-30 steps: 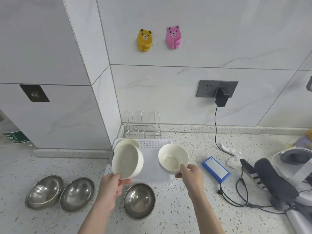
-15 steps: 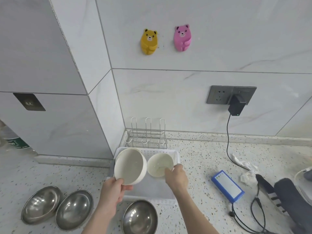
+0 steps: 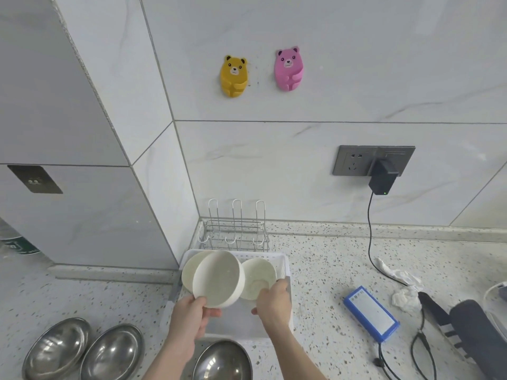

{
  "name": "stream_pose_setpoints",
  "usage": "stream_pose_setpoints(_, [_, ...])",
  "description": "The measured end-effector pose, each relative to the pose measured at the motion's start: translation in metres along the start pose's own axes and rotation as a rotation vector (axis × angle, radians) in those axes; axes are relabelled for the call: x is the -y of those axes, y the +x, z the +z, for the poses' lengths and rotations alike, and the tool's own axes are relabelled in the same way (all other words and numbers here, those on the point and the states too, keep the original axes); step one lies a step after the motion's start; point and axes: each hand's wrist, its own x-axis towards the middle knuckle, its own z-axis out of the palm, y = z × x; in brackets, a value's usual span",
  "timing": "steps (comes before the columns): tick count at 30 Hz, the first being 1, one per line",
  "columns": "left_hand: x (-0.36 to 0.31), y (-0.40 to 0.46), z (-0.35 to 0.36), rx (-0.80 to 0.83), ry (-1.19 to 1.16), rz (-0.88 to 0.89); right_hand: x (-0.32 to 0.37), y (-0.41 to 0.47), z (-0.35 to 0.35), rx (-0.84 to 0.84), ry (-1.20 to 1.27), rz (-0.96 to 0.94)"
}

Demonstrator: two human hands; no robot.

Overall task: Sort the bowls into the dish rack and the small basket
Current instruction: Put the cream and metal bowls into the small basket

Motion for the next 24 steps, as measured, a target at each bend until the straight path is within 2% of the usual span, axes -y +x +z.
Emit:
stream_pose_setpoints(3, [0.0, 0.002, 0.004, 0.008, 0.011, 0.007, -0.007, -0.001, 0.004, -0.006, -0.058, 0.005])
stream_pose_setpoints(10, [-0.002, -0.001, 0.008, 0.036, 0.047, 0.029, -0.015, 0.004, 0.008, 0.014, -0.597, -0.173])
stream_pose_setpoints(14, [-0.004, -0.001, 0.009, 0.047, 0.079, 0.053, -0.015, 0.006, 0.004, 0.077, -0.686, -0.144])
stream_pose_setpoints(17, [-0.007, -0.002, 0.009, 0.065, 0.085, 0.067, -0.018, 0.007, -0.002, 0.053, -0.81, -0.213])
stream_pose_setpoints(19, [-0.008, -0.001, 0.009, 0.08, 0.094, 0.083, -0.017, 0.006, -0.007, 0.023, -0.876, -0.3])
stream_pose_setpoints(23, [-0.009, 0.0, 0.011, 0.087, 0.103, 0.102, -0.024, 0.012, -0.018, 0.048, -0.99, -0.601])
stream_pose_setpoints(24, [-0.009, 0.0, 0.012, 0.087, 0.102, 0.104, -0.029, 0.013, -0.021, 0.01, -0.997, -0.683])
